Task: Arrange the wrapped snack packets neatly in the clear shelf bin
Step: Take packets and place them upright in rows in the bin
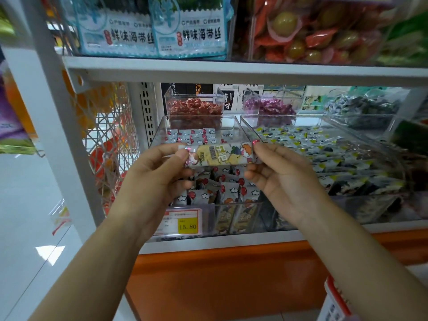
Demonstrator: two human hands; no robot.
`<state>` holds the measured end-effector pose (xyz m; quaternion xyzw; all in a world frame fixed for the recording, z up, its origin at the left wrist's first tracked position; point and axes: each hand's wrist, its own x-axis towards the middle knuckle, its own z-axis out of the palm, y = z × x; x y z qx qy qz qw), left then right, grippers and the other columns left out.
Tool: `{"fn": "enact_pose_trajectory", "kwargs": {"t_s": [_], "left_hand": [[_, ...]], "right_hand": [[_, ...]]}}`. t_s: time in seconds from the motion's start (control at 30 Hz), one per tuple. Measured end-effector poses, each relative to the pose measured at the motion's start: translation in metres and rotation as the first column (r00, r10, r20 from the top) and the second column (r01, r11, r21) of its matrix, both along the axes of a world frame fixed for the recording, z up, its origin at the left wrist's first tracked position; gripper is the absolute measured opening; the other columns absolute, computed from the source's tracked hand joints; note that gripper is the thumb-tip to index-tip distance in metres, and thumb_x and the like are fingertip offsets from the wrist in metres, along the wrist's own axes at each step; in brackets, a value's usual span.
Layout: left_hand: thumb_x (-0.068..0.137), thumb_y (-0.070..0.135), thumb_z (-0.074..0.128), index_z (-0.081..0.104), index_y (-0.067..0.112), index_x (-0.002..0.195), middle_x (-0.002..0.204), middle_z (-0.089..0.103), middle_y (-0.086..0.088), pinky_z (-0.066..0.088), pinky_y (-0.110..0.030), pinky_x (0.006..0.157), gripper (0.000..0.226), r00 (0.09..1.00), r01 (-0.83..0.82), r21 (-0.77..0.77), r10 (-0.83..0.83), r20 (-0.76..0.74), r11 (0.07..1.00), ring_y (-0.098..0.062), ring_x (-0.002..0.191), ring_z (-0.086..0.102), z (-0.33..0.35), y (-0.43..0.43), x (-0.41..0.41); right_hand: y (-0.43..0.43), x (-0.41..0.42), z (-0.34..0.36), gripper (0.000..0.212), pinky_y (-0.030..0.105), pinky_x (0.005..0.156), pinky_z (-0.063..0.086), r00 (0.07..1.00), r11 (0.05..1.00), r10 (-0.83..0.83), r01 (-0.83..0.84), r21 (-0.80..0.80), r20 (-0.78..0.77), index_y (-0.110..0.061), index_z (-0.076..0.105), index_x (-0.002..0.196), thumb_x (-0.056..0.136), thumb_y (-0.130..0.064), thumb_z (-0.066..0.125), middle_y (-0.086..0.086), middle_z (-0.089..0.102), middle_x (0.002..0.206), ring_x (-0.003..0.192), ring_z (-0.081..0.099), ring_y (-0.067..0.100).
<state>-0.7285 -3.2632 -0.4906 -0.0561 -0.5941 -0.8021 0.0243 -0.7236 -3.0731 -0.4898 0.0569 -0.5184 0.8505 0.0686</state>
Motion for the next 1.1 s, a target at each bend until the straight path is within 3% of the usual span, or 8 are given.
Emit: {"fn": "enact_pose_trajectory", "kwargs": {"t_s": [0.3, 0.37, 0.47, 0.57, 0.77, 0.87, 1.0, 1.1], "left_hand": [[0.069, 0.013, 0.06, 0.063, 0.013, 0.075, 0.071, 0.055, -0.004, 0.046, -0.01, 0.043, 0.006, 0.991, 0.03, 0.342, -0.072, 0.11, 0.939, -0.002, 0.046, 0.053, 0.001, 0.003, -0.004], [0.076, 0.01, 0.059, 0.062, 0.012, 0.078, 0.073, 0.057, -0.004, 0.047, -0.011, 0.045, 0.004, 0.992, 0.028, 0.363, -0.07, 0.103, 0.931, -0.002, 0.047, 0.054, -0.001, 0.004, -0.006], [0.089, 0.016, 0.055, 0.064, 0.015, 0.08, 0.071, 0.059, -0.001, 0.051, -0.016, 0.052, 0.012, 0.999, 0.012, 0.197, -0.022, 0.045, 0.98, -0.006, 0.052, 0.057, -0.005, 0.004, -0.007], [0.073, 0.035, 0.064, 0.063, 0.016, 0.087, 0.082, 0.06, -0.004, 0.054, -0.022, 0.061, 0.024, 0.999, 0.029, 0.013, -0.028, -0.042, 0.999, -0.011, 0.061, 0.062, -0.006, 0.005, -0.005], [0.07, 0.032, 0.063, 0.058, 0.023, 0.116, 0.103, 0.064, -0.004, 0.055, -0.021, 0.069, 0.047, 0.987, 0.021, -0.222, -0.056, -0.153, 0.975, -0.015, 0.083, 0.07, -0.007, 0.005, 0.0], [0.078, 0.025, 0.063, 0.053, 0.033, 0.123, 0.116, 0.059, 0.0, 0.056, -0.021, 0.075, 0.046, 0.962, 0.009, -0.322, -0.096, -0.254, 0.947, -0.014, 0.088, 0.069, -0.006, 0.006, 0.003], [0.085, 0.016, 0.062, 0.051, 0.045, 0.121, 0.104, 0.053, 0.022, 0.055, -0.024, 0.077, 0.047, 0.922, -0.071, -0.471, -0.122, -0.367, 0.879, -0.009, 0.086, 0.059, -0.006, 0.007, 0.005], [0.086, 0.01, 0.061, 0.048, 0.041, 0.124, 0.11, 0.05, 0.017, 0.054, -0.026, 0.078, 0.052, 0.896, -0.099, -0.57, -0.176, -0.407, 0.816, -0.014, 0.091, 0.056, -0.007, 0.01, 0.008]], "right_hand": [[0.004, 0.0, 0.002, 0.013, 0.015, 0.038, 0.045, 0.988, 0.98, 0.121, -0.104, -0.167, 0.097, -0.008, 0.064, 0.083, 0.071, -0.013, 0.063, 0.0, 0.056, 0.054, 0.043, 0.053, 0.006], [0.004, -0.002, -0.002, 0.005, 0.017, 0.04, 0.047, 0.997, 0.996, 0.055, -0.05, -0.075, 0.058, -0.009, 0.062, 0.082, 0.077, -0.01, 0.062, 0.002, 0.058, 0.06, 0.045, 0.057, 0.008], [0.005, -0.002, -0.005, 0.009, 0.023, 0.049, 0.053, 0.984, 0.971, -0.092, 0.122, 0.204, -0.151, -0.009, 0.058, 0.084, 0.087, -0.001, 0.057, 0.004, 0.063, 0.075, 0.056, 0.065, 0.016], [0.007, -0.001, -0.004, 0.014, 0.026, 0.059, 0.056, 0.953, 0.921, -0.108, 0.204, 0.332, -0.284, -0.011, 0.057, 0.083, 0.089, 0.002, 0.055, -0.008, 0.067, 0.074, 0.071, 0.068, 0.012], [0.004, 0.003, -0.005, 0.014, 0.03, 0.054, 0.056, 0.978, 0.918, -0.083, 0.149, 0.366, -0.189, -0.013, 0.061, 0.076, 0.08, -0.026, 0.066, -0.005, 0.063, 0.07, 0.067, 0.064, 0.016], [0.001, 0.003, -0.006, 0.005, 0.027, 0.057, 0.056, 0.978, 0.893, -0.091, 0.164, 0.42, -0.188, -0.019, 0.069, 0.083, 0.084, -0.015, 0.065, 0.004, 0.064, 0.084, 0.08, 0.065, 0.022], [-0.001, 0.002, -0.005, 0.02, 0.022, 0.053, 0.054, 0.977, 0.896, -0.137, 0.193, 0.4, -0.164, -0.022, 0.071, 0.068, 0.083, -0.011, 0.066, -0.007, 0.067, 0.071, 0.072, 0.066, 0.013], [-0.001, 0.002, -0.006, 0.026, 0.023, 0.049, 0.053, 0.967, 0.872, -0.2, 0.248, 0.422, -0.156, -0.019, 0.066, 0.061, 0.085, -0.011, 0.064, -0.008, 0.065, 0.062, 0.061, 0.064, 0.009]]}}
